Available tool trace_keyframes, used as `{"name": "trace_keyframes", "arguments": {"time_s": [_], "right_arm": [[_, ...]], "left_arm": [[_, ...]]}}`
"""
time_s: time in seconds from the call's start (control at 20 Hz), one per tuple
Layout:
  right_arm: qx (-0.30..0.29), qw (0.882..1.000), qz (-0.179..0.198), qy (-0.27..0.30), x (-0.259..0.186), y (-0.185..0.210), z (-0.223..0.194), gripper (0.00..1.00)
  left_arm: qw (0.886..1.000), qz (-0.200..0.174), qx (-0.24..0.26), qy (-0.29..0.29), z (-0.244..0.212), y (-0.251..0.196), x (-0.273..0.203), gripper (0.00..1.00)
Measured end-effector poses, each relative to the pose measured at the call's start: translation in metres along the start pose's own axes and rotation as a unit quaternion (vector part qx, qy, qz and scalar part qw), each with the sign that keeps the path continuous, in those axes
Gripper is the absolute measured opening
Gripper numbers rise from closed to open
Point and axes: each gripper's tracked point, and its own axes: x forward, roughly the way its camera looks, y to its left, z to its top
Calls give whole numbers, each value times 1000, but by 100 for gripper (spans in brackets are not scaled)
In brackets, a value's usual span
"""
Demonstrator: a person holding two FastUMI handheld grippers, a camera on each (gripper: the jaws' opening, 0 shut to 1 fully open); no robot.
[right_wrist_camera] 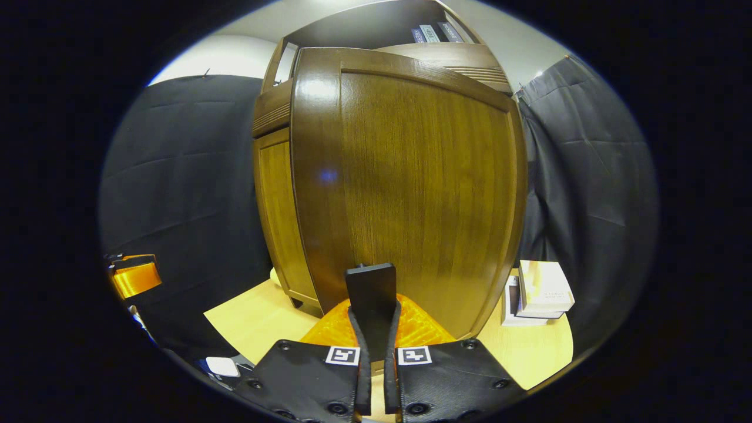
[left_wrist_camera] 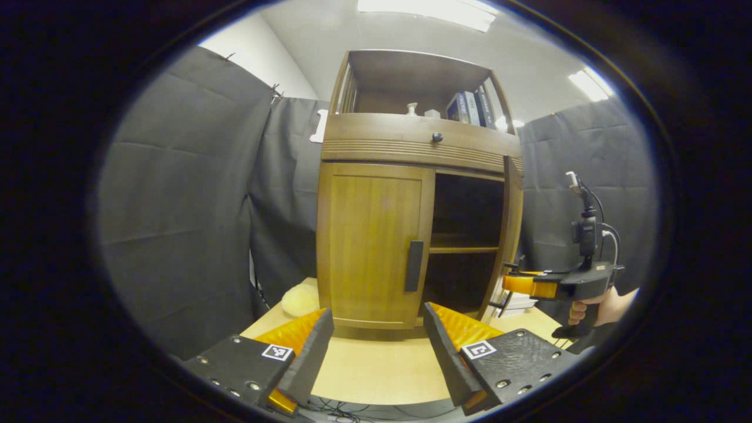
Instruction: Open the right door of the double-door shoe cabinet with the right hand, and open the left door with the left hand.
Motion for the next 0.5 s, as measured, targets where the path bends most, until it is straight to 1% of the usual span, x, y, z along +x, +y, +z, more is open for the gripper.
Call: {"name": "trace_keyframes", "arguments": {"time_s": [0.15,0.2,0.25,0.5], "right_arm": [[-7,1000,-5,3,-14,-7,-1,10],[-7,1000,-5,5,-19,-10,-2,6],[-6,1000,-7,8,-23,-14,-3,10],[0,1000,-27,10,-43,-38,-14,10]], "left_arm": [[1000,-9,-1,4,-2,-2,4,90],[1000,-14,-1,4,-2,-3,7,90],[1000,-19,1,5,-2,-3,7,90],[999,-51,16,9,-4,-11,19,90]]}}
